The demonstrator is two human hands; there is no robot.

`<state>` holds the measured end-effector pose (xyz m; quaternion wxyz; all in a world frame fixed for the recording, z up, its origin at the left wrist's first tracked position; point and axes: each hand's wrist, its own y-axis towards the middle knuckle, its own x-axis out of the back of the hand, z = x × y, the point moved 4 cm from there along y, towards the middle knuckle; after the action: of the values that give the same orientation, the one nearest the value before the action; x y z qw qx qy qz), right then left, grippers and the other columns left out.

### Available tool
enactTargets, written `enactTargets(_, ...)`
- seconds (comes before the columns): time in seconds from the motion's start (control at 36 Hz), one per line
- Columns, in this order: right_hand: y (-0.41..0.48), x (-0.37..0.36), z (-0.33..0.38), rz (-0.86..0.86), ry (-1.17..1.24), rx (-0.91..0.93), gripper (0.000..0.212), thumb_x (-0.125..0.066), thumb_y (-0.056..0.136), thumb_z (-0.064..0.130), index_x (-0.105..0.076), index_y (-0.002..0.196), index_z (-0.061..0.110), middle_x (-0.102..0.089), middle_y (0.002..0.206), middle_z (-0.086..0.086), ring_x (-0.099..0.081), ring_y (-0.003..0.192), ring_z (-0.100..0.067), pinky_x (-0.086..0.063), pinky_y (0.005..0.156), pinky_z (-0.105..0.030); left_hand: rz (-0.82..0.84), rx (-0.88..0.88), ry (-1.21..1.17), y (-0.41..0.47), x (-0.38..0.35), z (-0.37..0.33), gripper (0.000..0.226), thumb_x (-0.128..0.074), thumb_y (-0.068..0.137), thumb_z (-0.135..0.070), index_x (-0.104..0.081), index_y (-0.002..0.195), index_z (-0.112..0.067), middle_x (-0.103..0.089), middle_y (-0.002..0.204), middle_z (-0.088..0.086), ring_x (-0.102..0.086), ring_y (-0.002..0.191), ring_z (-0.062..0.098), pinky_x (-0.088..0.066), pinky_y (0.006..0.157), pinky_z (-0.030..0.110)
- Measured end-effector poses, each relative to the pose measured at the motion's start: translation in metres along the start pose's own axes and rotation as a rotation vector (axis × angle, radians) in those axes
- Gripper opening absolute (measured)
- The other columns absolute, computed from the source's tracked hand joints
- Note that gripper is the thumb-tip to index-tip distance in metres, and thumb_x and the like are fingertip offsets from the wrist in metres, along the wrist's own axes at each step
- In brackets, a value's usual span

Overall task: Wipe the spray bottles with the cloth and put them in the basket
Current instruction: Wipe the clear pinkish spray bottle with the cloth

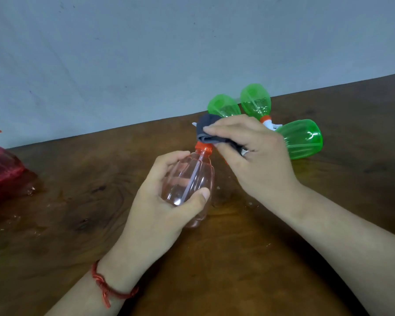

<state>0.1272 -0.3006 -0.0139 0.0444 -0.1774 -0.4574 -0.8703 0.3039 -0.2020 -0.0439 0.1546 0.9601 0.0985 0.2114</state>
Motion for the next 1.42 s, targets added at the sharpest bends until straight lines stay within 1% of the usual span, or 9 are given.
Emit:
enactTargets(0.25,0.004,0.006,-0.009,0.080,-0.170,0.084,0.037,-0.067,0.095,-0.005,-0.078,0.124,0.015,-0.069,0.116,0.003,-0.062,0.110,-0.023,-0.049,0.097,-0.025,-0.027,0.065,-0.100,0.000,0.004,0.002,0.062,-0.084,0.077,-0.047,-0.062,0.135,-0.045,-0.069,0.135,-0.010,-0.069,0.124,0.026,-0.064,0.090,0.056)
enactTargets(0.33,0.005,0.004,-0.014,0.058,-0.117,-0.008,0.033,-0.067,0.096,-0.003,-0.079,0.120,0.016,-0.065,0.112,0.006,-0.061,0.109,-0.010,-0.047,0.093,-0.015,-0.063,0.079,-0.155,0.001,0.006,0.004,0.064,-0.084,0.078,-0.047,-0.061,0.138,-0.041,-0.069,0.138,-0.004,-0.067,0.127,0.031,-0.060,0.095,0.065)
enactTargets(0.47,0.003,-0.002,-0.020,0.114,0.237,-0.260,0.037,-0.068,0.092,-0.004,-0.079,0.107,0.029,-0.067,0.111,0.013,-0.065,0.113,-0.010,-0.052,0.095,-0.025,-0.093,0.075,-0.174,0.002,0.012,0.006,0.064,-0.082,0.080,-0.044,-0.061,0.140,-0.035,-0.069,0.140,-0.002,-0.066,0.130,0.028,-0.058,0.101,0.061)
enactTargets(0.61,0.002,-0.007,-0.025,0.207,0.412,-0.419,0.030,-0.068,0.082,0.008,-0.079,0.092,0.034,-0.073,0.101,0.013,-0.070,0.102,-0.010,-0.052,0.096,-0.027,-0.101,0.107,-0.229,0.007,0.021,0.011,0.061,-0.083,0.082,-0.040,-0.061,0.139,-0.038,-0.067,0.141,-0.005,-0.067,0.127,0.034,-0.059,0.093,0.070)
enactTargets(0.78,0.002,0.008,-0.020,-0.059,0.289,-0.251,0.035,-0.066,0.094,-0.008,-0.079,0.105,0.023,-0.065,0.115,0.000,-0.064,0.114,-0.012,-0.050,0.091,-0.018,-0.069,0.071,-0.201,0.008,0.019,0.012,0.063,-0.082,0.082,-0.040,-0.060,0.141,-0.035,-0.067,0.142,0.000,-0.066,0.129,0.034,-0.059,0.099,0.063)
enactTargets(1.03,-0.005,-0.010,-0.019,0.190,0.414,-0.339,0.041,-0.068,0.088,-0.016,-0.080,0.101,0.021,-0.071,0.110,0.001,-0.069,0.108,-0.012,-0.053,0.096,-0.026,-0.186,0.078,-0.342,0.011,0.031,0.016,0.061,-0.081,0.085,-0.035,-0.058,0.142,-0.032,-0.066,0.144,-0.002,-0.066,0.128,0.038,-0.054,0.094,0.078)
enactTargets(1.19,-0.021,-0.026,-0.008,0.387,0.604,-0.512,0.052,-0.062,0.093,-0.017,-0.075,0.122,0.024,-0.078,0.111,0.004,-0.072,0.108,-0.013,-0.054,0.098,-0.032,-0.242,0.161,-0.441,0.012,0.028,0.025,0.076,-0.083,0.082,-0.046,-0.051,0.147,-0.021,-0.069,0.141,-0.003,-0.068,0.130,0.028,-0.057,0.104,0.061)
enactTargets(1.33,-0.025,-0.034,0.005,0.419,0.682,-0.547,0.056,-0.060,0.091,-0.019,-0.073,0.132,0.017,-0.075,0.129,-0.001,-0.067,0.127,-0.019,-0.050,0.113,-0.045,-0.235,0.153,-0.343,0.014,0.034,0.032,0.058,-0.080,0.086,-0.057,-0.060,0.130,-0.025,-0.071,0.134,-0.002,-0.069,0.126,0.025,-0.057,0.106,0.059)
enactTargets(1.42,-0.028,-0.037,0.012,0.415,0.682,-0.565,0.057,-0.058,0.093,-0.020,-0.072,0.133,0.018,-0.074,0.131,0.001,-0.066,0.129,-0.017,-0.050,0.113,-0.042,-0.253,0.131,-0.241,0.016,0.043,0.031,0.049,-0.077,0.087,-0.060,-0.065,0.126,-0.033,-0.072,0.130,-0.006,-0.070,0.123,0.021,-0.058,0.104,0.057)
